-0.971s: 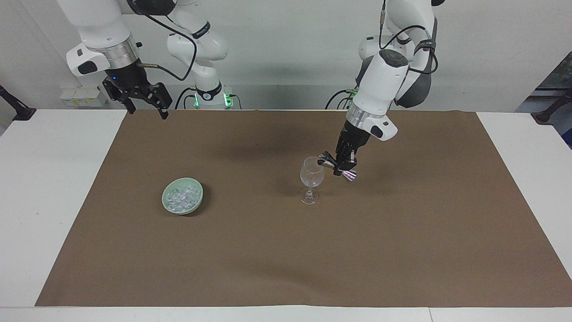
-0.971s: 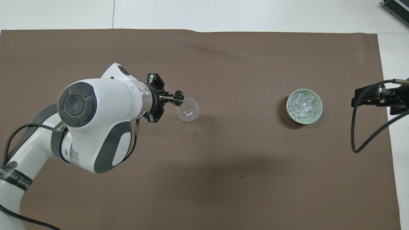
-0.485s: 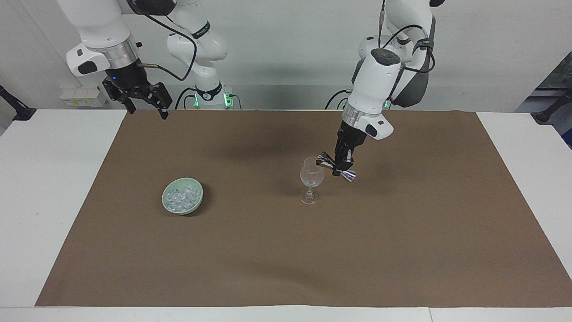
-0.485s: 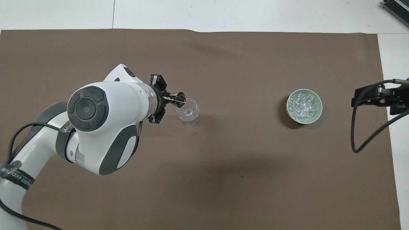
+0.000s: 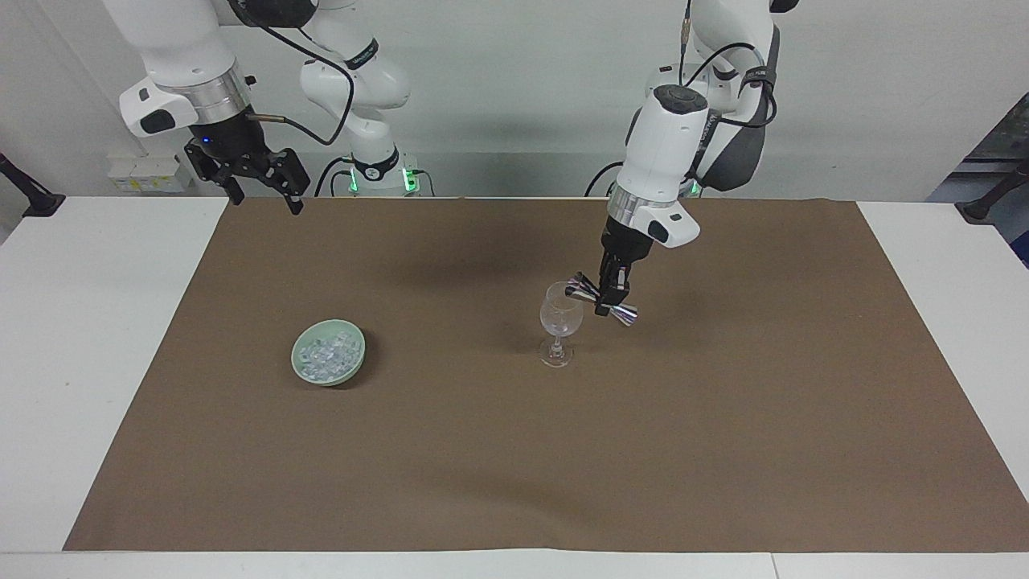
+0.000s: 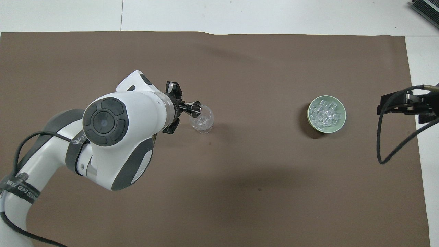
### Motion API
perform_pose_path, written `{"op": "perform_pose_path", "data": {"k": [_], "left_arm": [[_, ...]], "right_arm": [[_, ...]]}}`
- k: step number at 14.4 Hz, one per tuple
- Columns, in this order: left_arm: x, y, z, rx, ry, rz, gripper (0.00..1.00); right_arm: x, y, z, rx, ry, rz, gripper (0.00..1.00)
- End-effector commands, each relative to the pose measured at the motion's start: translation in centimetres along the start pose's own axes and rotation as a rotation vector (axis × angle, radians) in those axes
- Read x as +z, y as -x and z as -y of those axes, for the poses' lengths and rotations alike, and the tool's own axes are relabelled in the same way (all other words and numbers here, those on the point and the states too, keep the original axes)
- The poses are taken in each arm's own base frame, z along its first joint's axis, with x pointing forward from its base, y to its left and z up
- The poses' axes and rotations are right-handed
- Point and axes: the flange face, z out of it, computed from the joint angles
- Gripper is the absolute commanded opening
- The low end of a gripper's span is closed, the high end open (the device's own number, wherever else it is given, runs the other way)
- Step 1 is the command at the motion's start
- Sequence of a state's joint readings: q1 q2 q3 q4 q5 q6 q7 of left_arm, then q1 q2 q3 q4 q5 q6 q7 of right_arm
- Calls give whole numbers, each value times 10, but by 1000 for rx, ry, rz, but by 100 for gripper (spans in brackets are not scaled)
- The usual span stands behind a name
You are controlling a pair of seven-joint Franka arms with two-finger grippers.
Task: Pour wine and add ice with both arms
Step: 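Tilt the shot cup with the left gripper to pour into the glass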
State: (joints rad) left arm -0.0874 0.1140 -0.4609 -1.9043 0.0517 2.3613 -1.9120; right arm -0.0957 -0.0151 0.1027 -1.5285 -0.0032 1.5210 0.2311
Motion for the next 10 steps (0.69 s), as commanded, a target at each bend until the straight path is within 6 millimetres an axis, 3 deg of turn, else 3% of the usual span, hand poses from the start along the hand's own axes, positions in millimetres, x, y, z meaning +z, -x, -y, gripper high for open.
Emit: {"op": "perform_pose_path", "data": {"k": [1,10], "left_arm": [[0,7,-2,4,20,-20,0],[0,8,-2,56,36,-64,0]], "right_arm": [[-1,1,-2,-28,-27,9,100],[0,1,-2,-28,-27,10,100]]}}
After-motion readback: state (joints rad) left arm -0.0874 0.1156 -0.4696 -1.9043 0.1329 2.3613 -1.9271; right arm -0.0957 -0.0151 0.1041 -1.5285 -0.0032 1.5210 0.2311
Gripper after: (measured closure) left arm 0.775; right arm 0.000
